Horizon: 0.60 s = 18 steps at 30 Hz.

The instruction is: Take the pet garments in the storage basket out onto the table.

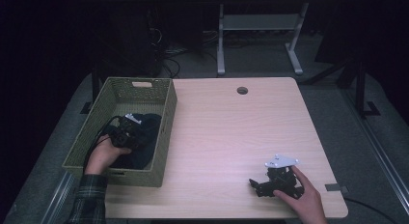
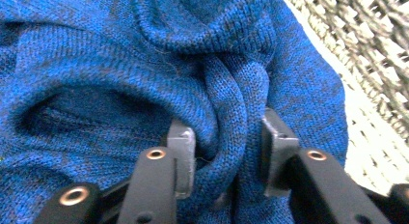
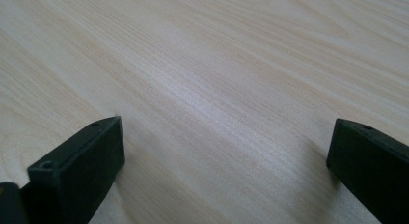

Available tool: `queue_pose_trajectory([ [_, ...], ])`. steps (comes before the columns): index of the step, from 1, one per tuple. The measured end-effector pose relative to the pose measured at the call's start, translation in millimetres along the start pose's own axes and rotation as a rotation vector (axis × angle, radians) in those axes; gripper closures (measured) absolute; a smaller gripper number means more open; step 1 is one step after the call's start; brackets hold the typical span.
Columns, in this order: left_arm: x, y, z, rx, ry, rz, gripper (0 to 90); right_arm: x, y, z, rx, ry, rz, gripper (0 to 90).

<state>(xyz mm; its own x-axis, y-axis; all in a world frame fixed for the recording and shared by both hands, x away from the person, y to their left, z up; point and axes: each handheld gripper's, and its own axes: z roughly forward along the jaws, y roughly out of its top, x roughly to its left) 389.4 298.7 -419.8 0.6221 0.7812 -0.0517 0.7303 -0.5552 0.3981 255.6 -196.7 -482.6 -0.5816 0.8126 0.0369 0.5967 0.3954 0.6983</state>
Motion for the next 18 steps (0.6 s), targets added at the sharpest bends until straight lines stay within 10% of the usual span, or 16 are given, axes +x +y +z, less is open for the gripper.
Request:
queue_pose_trajectory([
  [18, 9.9, -1.4, -25.8, -0.169, -0.048, -0.063, 69.2, -0.1, 0.2, 0.0, 0.002, 0.004, 0.000, 0.0],
])
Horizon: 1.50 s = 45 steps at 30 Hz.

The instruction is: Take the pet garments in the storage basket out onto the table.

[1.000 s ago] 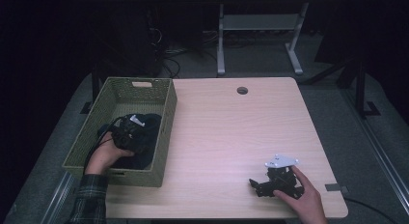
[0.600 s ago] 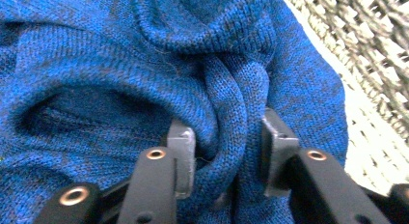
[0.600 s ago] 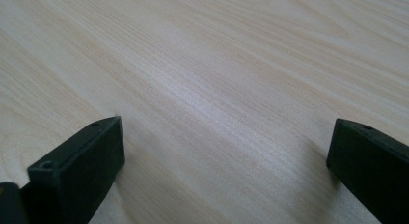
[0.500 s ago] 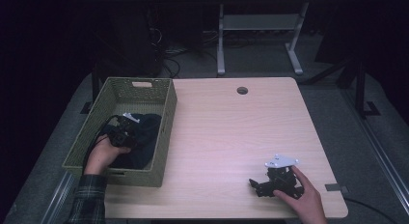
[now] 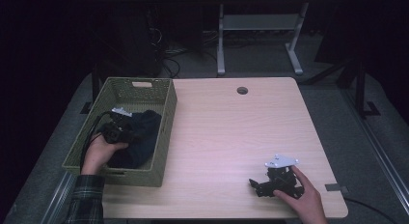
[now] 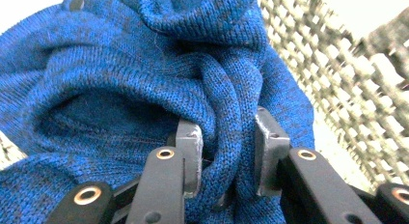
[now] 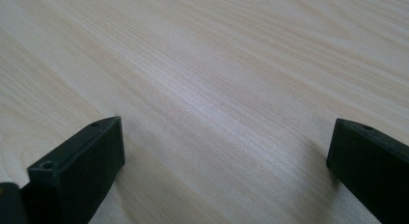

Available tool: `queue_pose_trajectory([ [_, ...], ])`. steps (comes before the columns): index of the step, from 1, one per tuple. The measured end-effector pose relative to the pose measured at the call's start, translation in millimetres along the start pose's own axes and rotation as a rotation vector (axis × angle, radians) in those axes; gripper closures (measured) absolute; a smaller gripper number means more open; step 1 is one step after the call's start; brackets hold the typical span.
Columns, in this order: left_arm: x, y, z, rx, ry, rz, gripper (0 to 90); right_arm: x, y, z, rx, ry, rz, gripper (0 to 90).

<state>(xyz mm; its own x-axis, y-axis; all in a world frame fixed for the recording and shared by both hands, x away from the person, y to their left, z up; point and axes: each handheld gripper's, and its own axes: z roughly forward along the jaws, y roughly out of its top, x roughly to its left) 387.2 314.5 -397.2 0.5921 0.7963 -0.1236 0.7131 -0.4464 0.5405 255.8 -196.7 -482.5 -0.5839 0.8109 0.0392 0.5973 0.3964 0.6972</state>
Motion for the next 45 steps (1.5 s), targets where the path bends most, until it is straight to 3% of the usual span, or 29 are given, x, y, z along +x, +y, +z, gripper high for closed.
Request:
queue_pose_trajectory([
  [23, -6.0, 8.8, -53.4, -0.274, -0.040, -0.051, 70.1, 0.0, 0.0, 0.0, 0.000, 0.001, 0.000, 0.0],
  [32, -12.3, 15.4, -72.8, -0.356, -0.046, -0.034, 70.1, -0.1, 0.0, 0.0, 0.000, 0.001, -0.001, 0.0],
  [45, -34.9, 35.2, -92.6, -0.426, -0.074, 0.037, 70.1, -0.1, 0.0, 0.1, 0.000, 0.001, -0.001, 0.0],
])
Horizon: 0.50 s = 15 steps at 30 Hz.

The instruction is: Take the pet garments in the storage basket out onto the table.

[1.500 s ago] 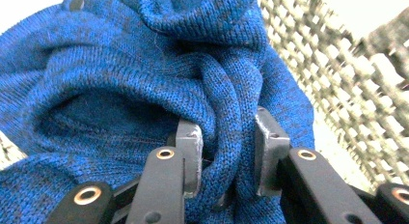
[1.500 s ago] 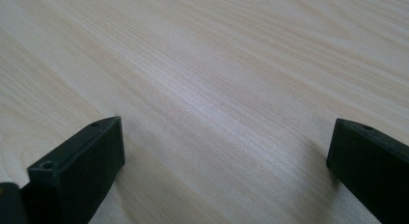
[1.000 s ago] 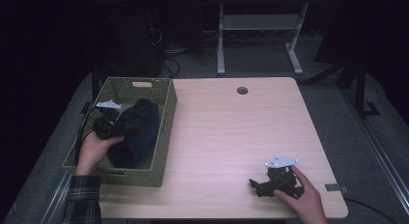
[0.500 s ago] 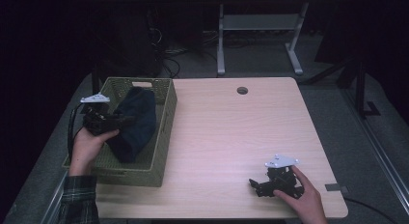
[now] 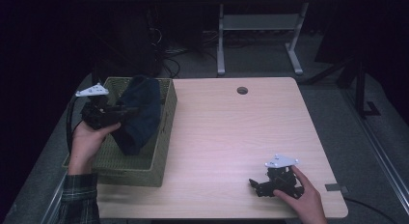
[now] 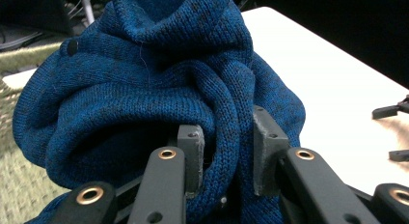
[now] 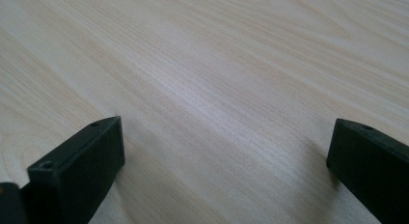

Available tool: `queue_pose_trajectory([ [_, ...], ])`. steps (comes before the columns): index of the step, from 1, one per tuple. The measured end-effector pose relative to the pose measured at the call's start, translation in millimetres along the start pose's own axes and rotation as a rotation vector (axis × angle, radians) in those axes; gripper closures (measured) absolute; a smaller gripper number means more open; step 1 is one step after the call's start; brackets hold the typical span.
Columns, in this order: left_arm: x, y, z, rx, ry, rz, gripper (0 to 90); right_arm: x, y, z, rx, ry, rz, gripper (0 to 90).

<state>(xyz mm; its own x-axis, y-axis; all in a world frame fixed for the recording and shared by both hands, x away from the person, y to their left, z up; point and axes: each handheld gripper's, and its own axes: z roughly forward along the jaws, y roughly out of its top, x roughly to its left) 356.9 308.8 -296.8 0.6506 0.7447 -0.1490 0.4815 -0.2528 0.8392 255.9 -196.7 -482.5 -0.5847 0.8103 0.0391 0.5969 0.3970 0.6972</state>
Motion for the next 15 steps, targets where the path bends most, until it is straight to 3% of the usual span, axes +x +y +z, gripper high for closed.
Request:
queue_pose_trajectory([
  [9, -24.2, 19.6, -1.9, -0.063, -0.048, 0.045, 70.1, 0.1, 0.0, 0.0, 0.000, 0.000, 0.001, 0.0],
  [15, -42.5, 31.4, 1.3, -0.078, -0.080, 0.084, 70.1, 0.1, 0.0, -0.1, 0.000, 0.000, 0.002, 0.0],
])
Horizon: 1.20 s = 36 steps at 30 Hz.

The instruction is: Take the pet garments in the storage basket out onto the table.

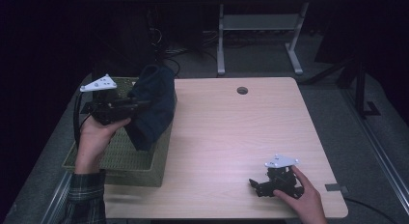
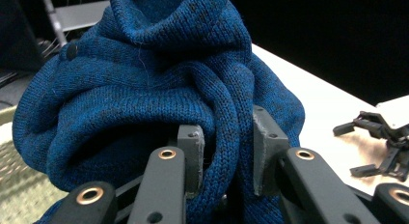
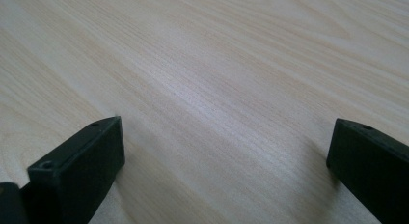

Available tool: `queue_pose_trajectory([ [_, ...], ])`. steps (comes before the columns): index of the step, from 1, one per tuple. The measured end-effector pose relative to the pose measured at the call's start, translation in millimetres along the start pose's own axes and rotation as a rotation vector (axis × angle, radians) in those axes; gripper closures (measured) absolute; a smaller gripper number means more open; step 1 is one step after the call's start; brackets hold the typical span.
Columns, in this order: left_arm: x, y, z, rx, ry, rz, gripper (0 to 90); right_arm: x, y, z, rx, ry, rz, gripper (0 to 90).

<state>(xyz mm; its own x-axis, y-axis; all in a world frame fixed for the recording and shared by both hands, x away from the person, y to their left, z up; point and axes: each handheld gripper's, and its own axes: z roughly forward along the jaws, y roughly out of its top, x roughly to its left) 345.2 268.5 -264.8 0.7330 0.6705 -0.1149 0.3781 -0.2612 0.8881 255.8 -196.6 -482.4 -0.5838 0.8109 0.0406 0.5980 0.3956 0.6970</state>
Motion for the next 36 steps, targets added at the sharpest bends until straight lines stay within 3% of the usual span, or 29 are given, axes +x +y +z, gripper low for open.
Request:
queue_pose_trajectory([
  [14, -27.4, 17.1, 24.4, -0.010, -0.057, 0.059, 70.2, 0.0, 0.0, -0.1, 0.001, 0.000, 0.000, 0.0],
  [36, -73.4, 27.5, 90.1, 0.030, -0.179, 0.119, 70.3, -0.1, 0.0, -0.1, -0.001, 0.000, -0.001, 0.0],
])
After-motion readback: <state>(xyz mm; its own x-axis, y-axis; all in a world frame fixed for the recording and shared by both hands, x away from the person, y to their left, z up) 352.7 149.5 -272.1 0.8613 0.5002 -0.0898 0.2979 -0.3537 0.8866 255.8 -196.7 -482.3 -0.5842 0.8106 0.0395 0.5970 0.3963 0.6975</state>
